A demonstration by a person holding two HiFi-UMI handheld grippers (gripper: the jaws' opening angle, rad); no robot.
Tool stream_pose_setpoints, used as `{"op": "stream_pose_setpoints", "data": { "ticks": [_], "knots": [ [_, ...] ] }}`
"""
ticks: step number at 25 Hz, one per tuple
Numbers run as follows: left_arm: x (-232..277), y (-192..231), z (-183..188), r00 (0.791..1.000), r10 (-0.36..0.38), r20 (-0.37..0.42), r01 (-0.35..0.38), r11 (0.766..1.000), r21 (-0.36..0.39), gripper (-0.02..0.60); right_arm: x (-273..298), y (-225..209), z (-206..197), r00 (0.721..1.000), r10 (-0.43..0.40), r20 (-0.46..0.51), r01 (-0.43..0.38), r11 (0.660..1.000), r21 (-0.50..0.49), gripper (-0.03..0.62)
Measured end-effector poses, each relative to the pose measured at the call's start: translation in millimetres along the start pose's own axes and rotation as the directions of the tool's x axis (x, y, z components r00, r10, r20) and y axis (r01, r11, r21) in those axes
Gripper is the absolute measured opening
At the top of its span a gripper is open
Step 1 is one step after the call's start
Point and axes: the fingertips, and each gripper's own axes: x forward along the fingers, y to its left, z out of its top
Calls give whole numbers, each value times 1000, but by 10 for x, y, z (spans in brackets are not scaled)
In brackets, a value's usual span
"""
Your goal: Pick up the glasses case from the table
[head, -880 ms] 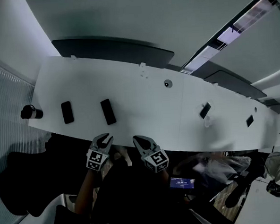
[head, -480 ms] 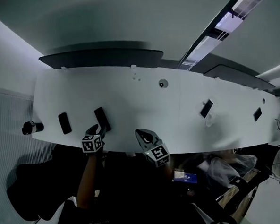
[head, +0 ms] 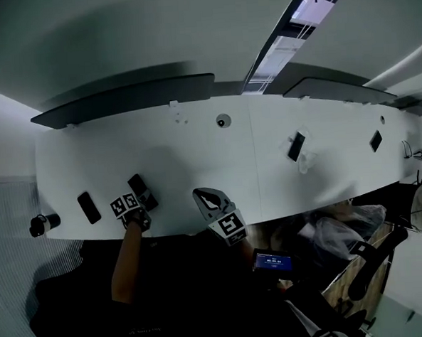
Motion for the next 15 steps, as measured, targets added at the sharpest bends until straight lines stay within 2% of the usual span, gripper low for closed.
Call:
{"op": "stream_pose_setpoints", "data": {
  "ticks": [2, 4, 8, 15],
  "knots": [
    [60, -66, 62, 999, -46, -19, 44, 997, -64, 374, 76, 24, 59, 1000, 1, 14, -2, 1000, 13, 8],
    [109, -83, 82, 997, -44, -62, 39, 997, -72, 376, 142, 58, 129, 1000, 6, 30, -6, 1000, 10, 8],
    [158, 13, 48, 982, 96, -163, -91, 995, 36, 329, 260, 143, 229, 999, 12, 51, -13, 1000, 21, 8],
    [220, 9, -3, 958, 243, -155, -224, 966, 128, 319, 409, 211, 223, 998, 40, 58, -42, 999, 32, 8]
  ]
}}
